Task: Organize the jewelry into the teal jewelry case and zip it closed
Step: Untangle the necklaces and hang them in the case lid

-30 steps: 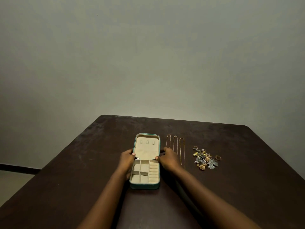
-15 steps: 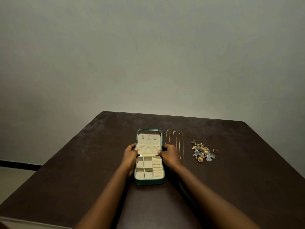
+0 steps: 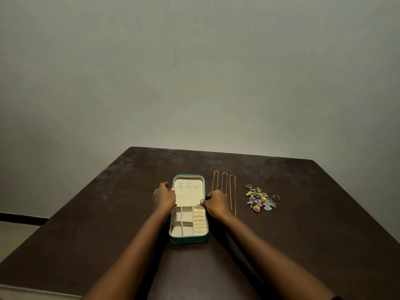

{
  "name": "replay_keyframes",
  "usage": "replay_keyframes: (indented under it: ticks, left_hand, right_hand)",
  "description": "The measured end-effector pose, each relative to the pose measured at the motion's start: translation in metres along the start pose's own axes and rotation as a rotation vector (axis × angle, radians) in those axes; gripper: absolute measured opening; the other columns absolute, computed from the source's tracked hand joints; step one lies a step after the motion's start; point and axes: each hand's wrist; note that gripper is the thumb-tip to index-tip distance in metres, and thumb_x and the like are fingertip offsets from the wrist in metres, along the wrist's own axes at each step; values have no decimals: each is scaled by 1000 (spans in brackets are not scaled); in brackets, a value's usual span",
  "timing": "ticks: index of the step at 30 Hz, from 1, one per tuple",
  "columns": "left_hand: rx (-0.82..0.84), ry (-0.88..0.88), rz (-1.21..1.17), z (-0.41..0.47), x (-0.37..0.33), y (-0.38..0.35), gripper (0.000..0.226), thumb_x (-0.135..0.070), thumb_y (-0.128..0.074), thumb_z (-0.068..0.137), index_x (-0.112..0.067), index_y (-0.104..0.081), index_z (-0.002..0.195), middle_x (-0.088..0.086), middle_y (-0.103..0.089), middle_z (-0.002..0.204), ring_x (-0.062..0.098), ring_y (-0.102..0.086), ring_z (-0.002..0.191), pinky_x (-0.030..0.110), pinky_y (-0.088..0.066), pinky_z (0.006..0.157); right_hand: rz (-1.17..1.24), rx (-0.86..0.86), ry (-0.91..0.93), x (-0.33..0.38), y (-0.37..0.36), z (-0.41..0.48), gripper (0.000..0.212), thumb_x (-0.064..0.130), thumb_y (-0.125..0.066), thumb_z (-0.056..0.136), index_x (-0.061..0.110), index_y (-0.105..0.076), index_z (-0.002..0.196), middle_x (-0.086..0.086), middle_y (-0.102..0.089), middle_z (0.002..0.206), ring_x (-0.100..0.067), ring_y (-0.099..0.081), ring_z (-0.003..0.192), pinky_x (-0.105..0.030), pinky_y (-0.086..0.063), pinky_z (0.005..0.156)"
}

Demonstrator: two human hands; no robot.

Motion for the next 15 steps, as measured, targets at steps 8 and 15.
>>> replay_keyframes:
  ticks: [8, 15]
  left_hand:
    - [-71, -303, 262, -6, -27, -14, 37, -10, -44, 95, -15, -53, 130, 11, -47, 135, 28, -40, 127, 34, -36, 102]
    - [31, -454, 477, -10, -61, -52, 28, -20, -51, 91, -24, -70, 111, 7, -60, 121, 33, -45, 115, 36, -41, 92]
  right_hand:
    - [103, -117, 2, -18, 29, 10, 20, 11, -61, 88, 2, -71, 102, -17, -72, 93, -22, -68, 81, -30, -53, 79]
    - [67, -264, -59, -50, 72, 44, 20, 14, -67, 84, 0, -72, 98, -17, -72, 96, -18, -61, 79, -25, -44, 72]
Point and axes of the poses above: each hand's wrist, its own z-axis towards the middle knuckle, its own y-axis out of the back of the hand, x = y × z
